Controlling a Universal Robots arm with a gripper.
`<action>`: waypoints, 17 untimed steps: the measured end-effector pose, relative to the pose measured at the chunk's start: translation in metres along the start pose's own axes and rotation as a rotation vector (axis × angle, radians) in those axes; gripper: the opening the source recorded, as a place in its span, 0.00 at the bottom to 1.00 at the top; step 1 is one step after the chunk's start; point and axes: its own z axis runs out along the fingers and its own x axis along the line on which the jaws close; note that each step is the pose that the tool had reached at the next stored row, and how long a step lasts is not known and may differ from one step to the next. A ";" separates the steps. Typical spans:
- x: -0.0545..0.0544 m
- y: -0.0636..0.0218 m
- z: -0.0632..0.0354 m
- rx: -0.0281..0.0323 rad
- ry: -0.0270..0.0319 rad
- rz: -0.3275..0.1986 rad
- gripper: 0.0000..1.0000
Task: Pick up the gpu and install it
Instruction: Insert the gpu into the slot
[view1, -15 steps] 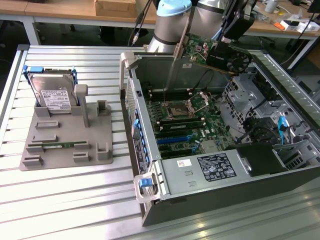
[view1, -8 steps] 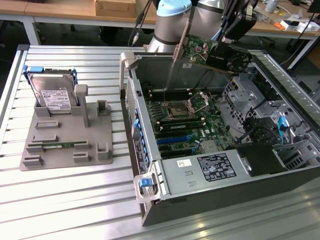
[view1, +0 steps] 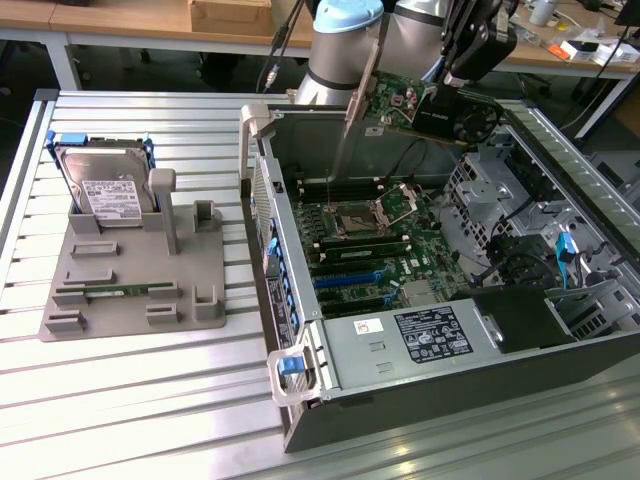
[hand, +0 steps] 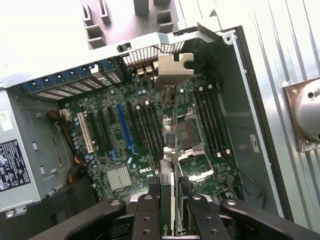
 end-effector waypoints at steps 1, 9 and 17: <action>0.000 0.0000 0.0000 -0.0001 0.0004 -0.006 0.26; 0.000 0.0000 0.0000 -0.0018 0.0036 -0.071 0.26; 0.000 0.0000 0.0000 -0.0034 0.0067 -0.134 0.26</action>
